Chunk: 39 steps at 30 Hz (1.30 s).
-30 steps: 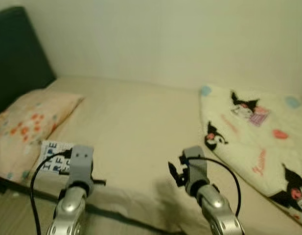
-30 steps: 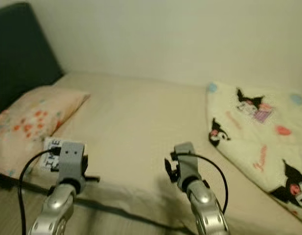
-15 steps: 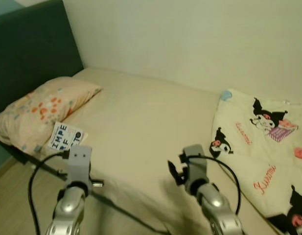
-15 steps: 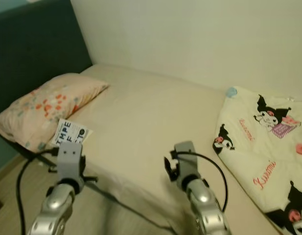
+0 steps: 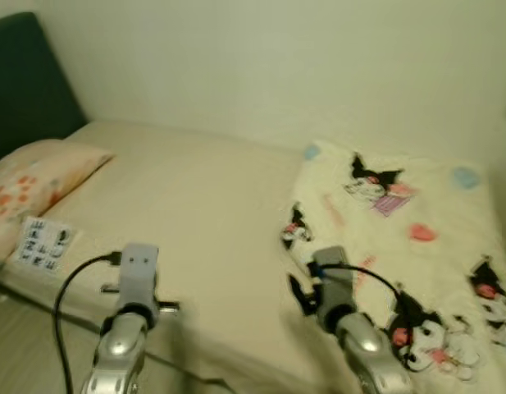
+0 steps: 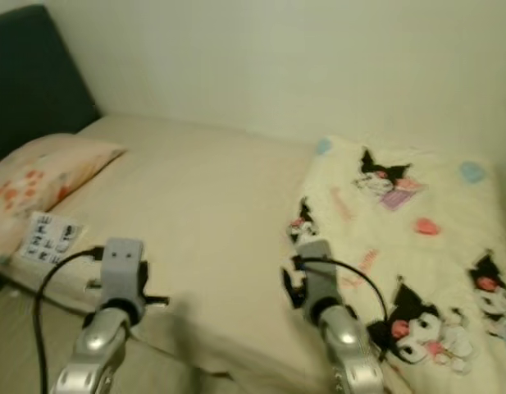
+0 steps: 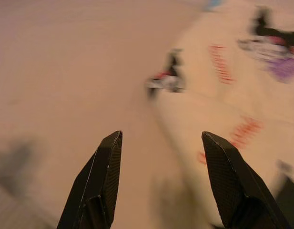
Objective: Clean up the room
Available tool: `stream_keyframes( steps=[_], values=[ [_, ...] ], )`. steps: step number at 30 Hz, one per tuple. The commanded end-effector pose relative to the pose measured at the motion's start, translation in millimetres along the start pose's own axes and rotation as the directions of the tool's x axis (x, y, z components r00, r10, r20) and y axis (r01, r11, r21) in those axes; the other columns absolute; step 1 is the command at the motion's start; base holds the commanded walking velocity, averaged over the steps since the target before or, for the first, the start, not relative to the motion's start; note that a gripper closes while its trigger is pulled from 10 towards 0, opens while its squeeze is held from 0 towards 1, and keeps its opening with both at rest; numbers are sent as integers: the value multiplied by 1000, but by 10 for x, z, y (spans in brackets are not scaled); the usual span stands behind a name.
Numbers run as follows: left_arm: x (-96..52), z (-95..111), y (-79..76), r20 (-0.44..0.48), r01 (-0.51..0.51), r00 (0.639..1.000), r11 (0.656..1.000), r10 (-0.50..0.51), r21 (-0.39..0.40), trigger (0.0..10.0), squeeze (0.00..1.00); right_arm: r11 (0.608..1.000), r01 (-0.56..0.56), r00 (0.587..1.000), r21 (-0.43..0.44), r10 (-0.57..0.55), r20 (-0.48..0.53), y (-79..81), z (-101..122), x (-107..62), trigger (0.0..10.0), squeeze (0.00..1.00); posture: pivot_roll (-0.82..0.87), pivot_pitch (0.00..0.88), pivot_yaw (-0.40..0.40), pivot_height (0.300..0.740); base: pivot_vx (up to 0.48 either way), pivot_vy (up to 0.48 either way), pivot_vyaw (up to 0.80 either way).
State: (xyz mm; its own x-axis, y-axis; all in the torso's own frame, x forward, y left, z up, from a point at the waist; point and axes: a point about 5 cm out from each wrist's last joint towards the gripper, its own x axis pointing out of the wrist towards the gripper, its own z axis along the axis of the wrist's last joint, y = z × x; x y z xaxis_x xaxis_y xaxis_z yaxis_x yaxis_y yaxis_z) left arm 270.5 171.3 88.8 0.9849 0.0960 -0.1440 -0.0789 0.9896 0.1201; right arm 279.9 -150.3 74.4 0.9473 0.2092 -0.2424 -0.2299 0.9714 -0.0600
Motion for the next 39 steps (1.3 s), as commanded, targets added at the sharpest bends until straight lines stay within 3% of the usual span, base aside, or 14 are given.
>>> stream_keyframes(
  steps=[1, 7, 18, 23, 27, 31, 39],
  values=[
    [-21, -68, 48, -30, -13, 999, 1000, 13, 15, 10000, 0, 999, -20, 1000, 25, 21, -16, 75, -46, -12, 10000, 0, -76, 107, 12, 733, 0, -368, 0],
    [-21, -61, -15, -26, 45, 999, 994, -42, 104, 10000, 0, 1000, -16, 1000, 26, 16, -18, 66, -53, -17, 10000, 0, -75, 109, 11, 733, 0, -103, 0],
    [-11, -78, -14, -46, 44, 998, 996, -41, 73, 10000, 0, 999, -12, 1000, 30, 13, -17, 60, -48, -21, 10000, 0, -76, 112, 13, 733, 0, 444, 0],
    [2, -63, 2, -35, 31, 999, 994, -27, 102, 10000, 0, 1000, 7, 1000, 28, -7, -5, 42, -29, -18, 10000, 0, -74, 112, 13, 733, 0, 0, 0],
    [-4, -46, 9, -15, 18, 1000, 997, -17, 75, 10000, 0, 998, 61, 998, 18, -61, 14, -15, 1, -15, 10000, 0, -75, 113, 15, 733, 0, 0, 0],
    [-4, -14, 32, 8, 7, 1000, 999, -7, 44, 10000, 0, 978, 207, 977, 35, -209, 38, -249, 61, -12, 10000, 0, -81, 113, 17, 733, 0, 0, 0],
    [11, 11, 12, 22, 22, 1000, 999, -23, 31, 10000, 0, 967, 251, 966, 36, -253, 50, -352, 88, -26, 10000, 0, -85, 111, 19, 733, 0, 0, 0]
  ],
)
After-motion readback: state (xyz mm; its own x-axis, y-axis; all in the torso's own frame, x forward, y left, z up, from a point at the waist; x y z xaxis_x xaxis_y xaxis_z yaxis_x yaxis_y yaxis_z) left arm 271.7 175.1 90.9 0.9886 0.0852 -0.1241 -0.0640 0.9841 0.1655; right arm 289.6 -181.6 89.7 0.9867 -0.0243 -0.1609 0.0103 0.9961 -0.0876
